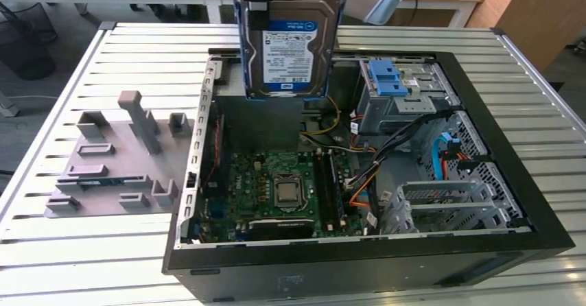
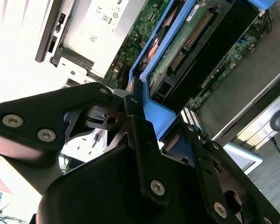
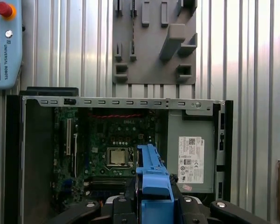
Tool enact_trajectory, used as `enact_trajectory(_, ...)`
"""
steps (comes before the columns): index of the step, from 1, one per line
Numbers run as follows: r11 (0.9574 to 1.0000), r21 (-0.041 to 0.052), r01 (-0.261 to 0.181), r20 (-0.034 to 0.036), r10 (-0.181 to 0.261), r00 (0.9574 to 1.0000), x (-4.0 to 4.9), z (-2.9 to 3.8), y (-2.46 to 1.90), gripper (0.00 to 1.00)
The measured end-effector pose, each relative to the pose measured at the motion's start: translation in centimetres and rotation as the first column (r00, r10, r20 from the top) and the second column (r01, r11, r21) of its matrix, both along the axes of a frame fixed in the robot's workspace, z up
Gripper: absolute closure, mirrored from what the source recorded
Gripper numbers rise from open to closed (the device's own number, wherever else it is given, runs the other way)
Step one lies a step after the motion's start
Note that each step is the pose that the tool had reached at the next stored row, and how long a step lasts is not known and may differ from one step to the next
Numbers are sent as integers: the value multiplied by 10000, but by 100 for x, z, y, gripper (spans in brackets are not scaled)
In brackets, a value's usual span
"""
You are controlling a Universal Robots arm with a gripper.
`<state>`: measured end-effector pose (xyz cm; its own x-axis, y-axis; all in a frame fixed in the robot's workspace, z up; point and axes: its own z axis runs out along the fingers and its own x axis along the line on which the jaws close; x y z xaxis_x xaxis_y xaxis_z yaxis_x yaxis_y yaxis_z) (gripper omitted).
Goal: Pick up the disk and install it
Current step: 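Pick up the disk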
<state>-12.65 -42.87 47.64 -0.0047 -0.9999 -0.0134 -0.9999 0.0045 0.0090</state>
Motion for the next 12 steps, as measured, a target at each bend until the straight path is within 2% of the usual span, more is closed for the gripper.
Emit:
enact_trajectory(3, 10000, 0, 0, -1, 0, 10000, 31, 0, -1, 64)
enact_trajectory(9, 10000, 0, 0, -1, 0, 10000, 36, 0, -1, 64)
enact_trajectory(12, 10000, 1, -1, 0, 1, 10000, 36, 0, -17, 64)
